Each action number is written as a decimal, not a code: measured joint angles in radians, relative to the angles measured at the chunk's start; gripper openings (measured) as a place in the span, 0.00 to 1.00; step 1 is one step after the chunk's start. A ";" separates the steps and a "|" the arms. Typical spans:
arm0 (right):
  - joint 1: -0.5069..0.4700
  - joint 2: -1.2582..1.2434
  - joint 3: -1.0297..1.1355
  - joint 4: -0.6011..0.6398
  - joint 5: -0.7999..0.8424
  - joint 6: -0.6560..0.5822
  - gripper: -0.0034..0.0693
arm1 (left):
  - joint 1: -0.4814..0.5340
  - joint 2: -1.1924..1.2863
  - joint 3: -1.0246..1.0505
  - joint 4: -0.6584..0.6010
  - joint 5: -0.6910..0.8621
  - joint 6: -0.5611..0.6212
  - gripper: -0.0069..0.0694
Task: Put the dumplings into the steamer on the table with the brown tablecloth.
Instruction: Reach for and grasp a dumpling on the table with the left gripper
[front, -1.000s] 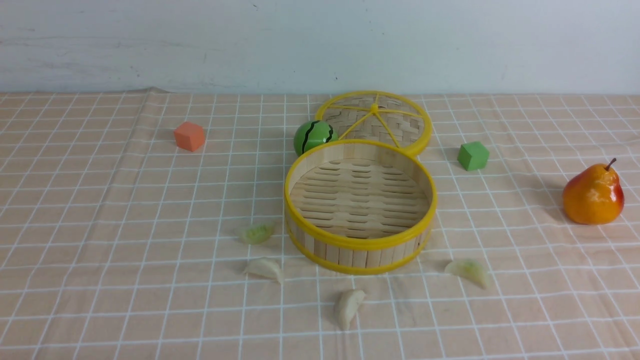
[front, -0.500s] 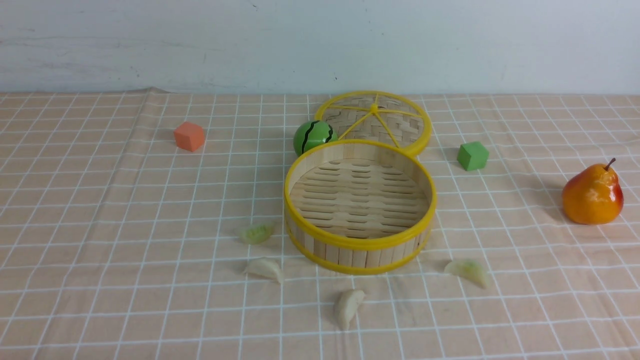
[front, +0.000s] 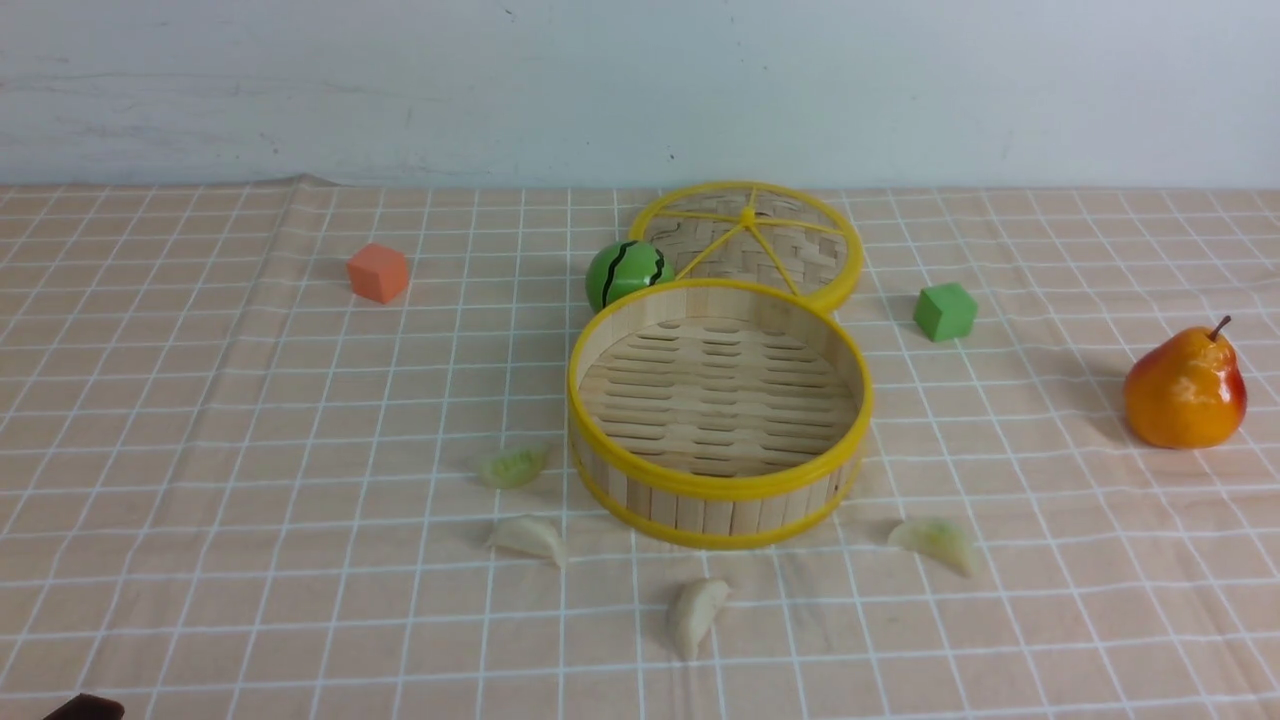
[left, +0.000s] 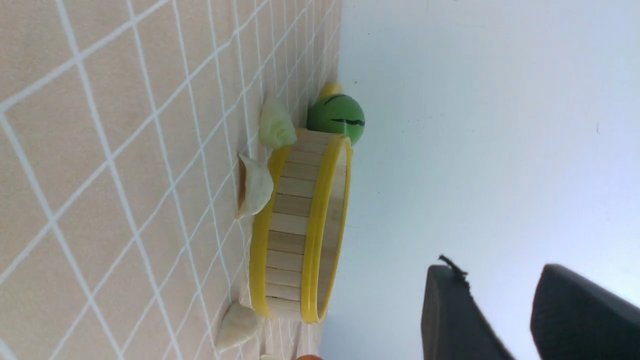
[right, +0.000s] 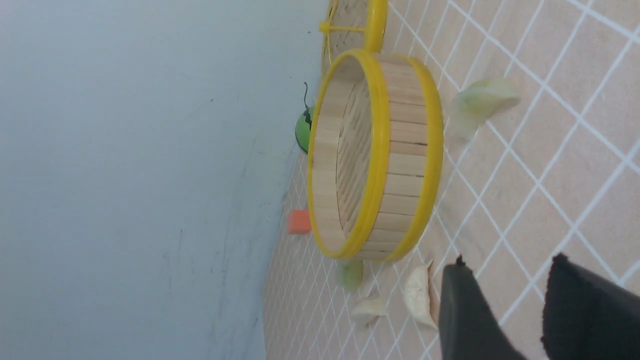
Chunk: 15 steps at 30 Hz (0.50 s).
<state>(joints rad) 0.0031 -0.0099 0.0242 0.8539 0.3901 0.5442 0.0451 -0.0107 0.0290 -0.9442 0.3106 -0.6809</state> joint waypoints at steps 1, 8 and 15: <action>0.000 0.000 0.000 0.002 -0.002 -0.022 0.38 | 0.000 0.000 -0.010 -0.004 -0.003 0.057 0.40; 0.000 0.002 -0.119 0.006 -0.003 -0.496 0.25 | 0.000 0.055 -0.284 0.012 0.059 0.598 0.33; 0.000 0.219 -0.402 -0.060 -0.022 -0.974 0.02 | 0.000 0.468 -0.686 0.290 0.450 0.748 0.07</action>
<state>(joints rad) 0.0031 0.2091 -0.3780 0.7940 0.3679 -0.4299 0.0451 0.4577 -0.6569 -0.6544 0.7604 0.0668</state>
